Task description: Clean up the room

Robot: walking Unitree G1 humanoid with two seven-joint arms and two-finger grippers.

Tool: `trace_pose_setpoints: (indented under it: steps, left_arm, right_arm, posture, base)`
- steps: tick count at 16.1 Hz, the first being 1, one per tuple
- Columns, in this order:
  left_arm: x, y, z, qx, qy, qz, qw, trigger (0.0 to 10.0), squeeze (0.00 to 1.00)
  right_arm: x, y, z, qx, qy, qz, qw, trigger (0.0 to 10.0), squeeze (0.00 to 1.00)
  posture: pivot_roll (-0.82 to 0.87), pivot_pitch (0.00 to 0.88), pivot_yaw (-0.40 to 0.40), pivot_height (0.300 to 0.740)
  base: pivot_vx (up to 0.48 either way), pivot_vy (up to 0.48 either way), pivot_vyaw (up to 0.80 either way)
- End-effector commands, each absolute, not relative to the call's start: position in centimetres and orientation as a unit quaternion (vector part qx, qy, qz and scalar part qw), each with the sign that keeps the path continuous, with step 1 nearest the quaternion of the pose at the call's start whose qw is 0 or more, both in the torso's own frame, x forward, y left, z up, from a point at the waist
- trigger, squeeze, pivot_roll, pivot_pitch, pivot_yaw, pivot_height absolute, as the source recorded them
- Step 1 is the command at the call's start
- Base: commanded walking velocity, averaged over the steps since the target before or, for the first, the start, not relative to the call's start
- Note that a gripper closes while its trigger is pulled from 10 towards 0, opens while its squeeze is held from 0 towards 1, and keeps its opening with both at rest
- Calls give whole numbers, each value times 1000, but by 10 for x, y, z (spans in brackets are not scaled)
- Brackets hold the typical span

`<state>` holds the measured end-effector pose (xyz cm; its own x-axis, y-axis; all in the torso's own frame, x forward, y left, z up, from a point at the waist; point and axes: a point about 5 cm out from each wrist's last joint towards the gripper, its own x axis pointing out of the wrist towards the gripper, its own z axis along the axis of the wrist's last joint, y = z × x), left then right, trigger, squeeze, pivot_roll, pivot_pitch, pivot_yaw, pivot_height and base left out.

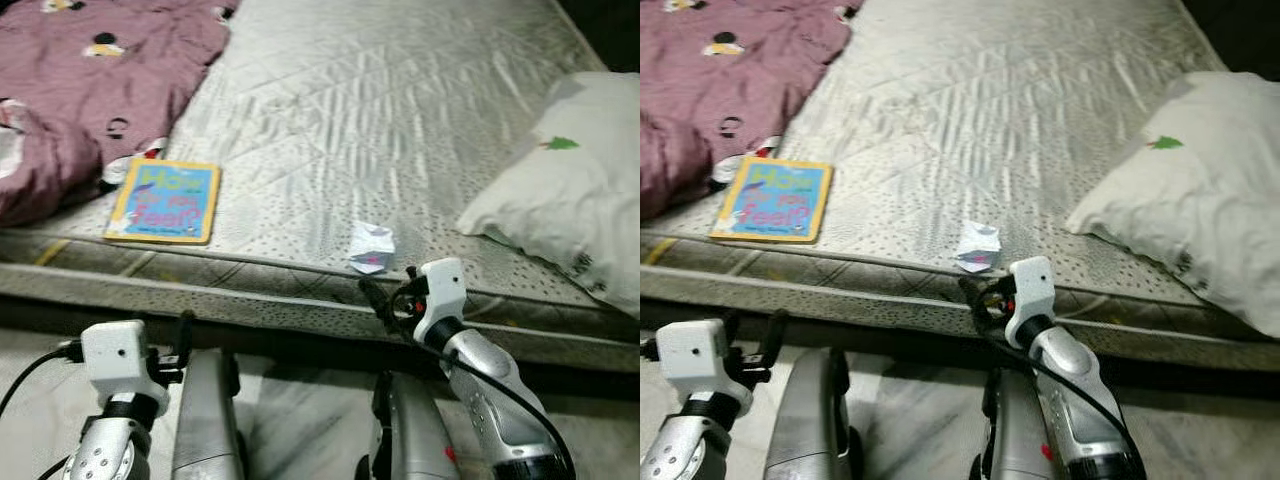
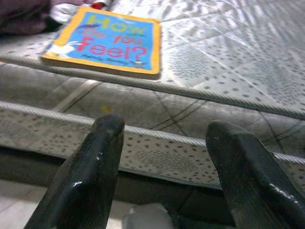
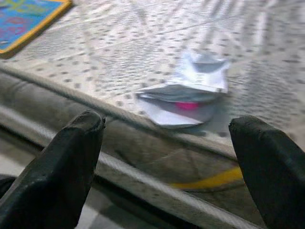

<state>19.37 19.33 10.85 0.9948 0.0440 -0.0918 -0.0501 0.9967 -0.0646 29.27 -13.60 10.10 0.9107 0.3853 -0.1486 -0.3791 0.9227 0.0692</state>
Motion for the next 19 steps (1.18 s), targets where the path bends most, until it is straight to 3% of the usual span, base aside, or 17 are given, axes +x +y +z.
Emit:
trace_pose_setpoints:
  steps: [1, 4, 6, 12, 19]
  left_arm:
    - [190, 194, 109, -30, 51, 28, 998, 10000, 0]
    - [185, 194, 113, -21, 50, 31, 998, 10000, 0]
    - [179, 197, 119, -16, 50, 39, 998, 10000, 0]
    - [172, 190, 127, -10, 53, 20, 998, 10000, 0]
    - [170, 189, 130, -8, 61, 17, 998, 10000, 0]
  right_arm:
    - [294, -140, 99, 18, 81, 180, 980, 10000, 0]
    - [310, -134, 101, 16, 78, 161, 984, 10000, 0]
    - [327, -116, 104, 29, 87, 156, 983, 10000, 0]
    - [346, -76, 112, 53, 75, 198, 976, 10000, 0]
    - [368, -71, 142, 45, 1, 121, 992, 10000, 0]
  posture:
    - [112, 220, -72, 523]
    - [155, 238, -76, 523]
    - [188, 257, -75, 523]
    - [238, 285, -53, 523]
    - [251, 286, -37, 523]
  base:
    - [0, 0, 0]
    - [0, 0, 0]
    - [0, 0, 0]
    - [0, 0, 0]
    - [0, 0, 0]
